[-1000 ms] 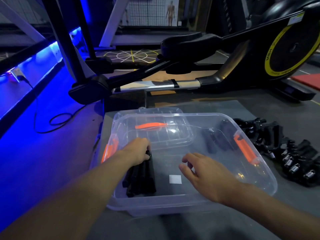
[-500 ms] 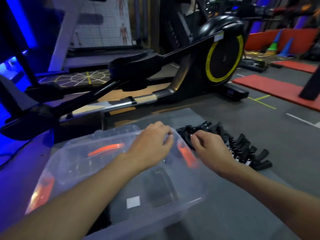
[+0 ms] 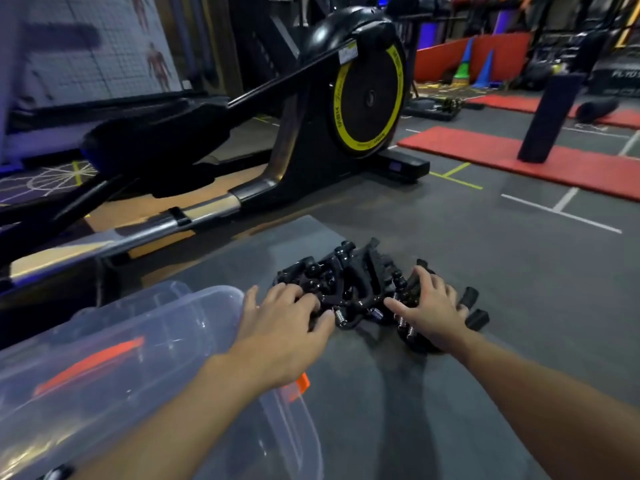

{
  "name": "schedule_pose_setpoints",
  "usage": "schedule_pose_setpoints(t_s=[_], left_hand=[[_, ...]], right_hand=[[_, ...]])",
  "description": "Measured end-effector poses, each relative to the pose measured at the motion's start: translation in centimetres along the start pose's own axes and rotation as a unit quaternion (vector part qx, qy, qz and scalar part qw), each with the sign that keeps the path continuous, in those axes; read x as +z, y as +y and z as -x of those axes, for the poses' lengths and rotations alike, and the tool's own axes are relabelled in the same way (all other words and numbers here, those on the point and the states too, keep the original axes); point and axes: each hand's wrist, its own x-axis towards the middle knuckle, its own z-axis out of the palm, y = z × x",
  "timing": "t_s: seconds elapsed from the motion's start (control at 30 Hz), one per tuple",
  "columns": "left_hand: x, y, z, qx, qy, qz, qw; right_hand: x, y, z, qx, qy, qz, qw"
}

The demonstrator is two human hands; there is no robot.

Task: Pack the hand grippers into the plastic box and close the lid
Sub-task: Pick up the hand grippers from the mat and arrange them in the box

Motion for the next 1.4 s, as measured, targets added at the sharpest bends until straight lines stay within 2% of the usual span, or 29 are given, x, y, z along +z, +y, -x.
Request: schedule_pose_setpoints(t_s=[0.17,0.37,0.53,0.7,0.97,1.4], left_hand=[[0.0,0.2,0.4,-0.002,-0.015,-0.017,1.0],[-0.3,0.3,0.6,-0.004,-0.027,-0.026,0.999],[-0.4,0.4,0.8,0.001,-0.03,-0.03,0.999],[-0.5,0.5,0.9,0.001,-0.031,-0.026,0.999],[-0.4,0.6,0.8,-0.002,-0.029,-0.032,0.999],[-0.2,0.4,0.6,0.003,-0.006,-0.033,0.999]], right_hand=[[1.3,0.5,-2.4,0.023,-0.005,0.072,0.997],[3.5,0.7,-2.5,-0.006,-0.006,0.146,0.989],[2.7,0.9,-2.7,-0.033,-0.043,0.175,0.983],[2.1,0.7,-2.0,-0.042,-0.085,0.161,0.982],[3.0,1.2,0.5,-0.096,-0.066,0.15,0.982],[3.2,2.0,7.3,-0.211,-0.109,0.148,0.96]])
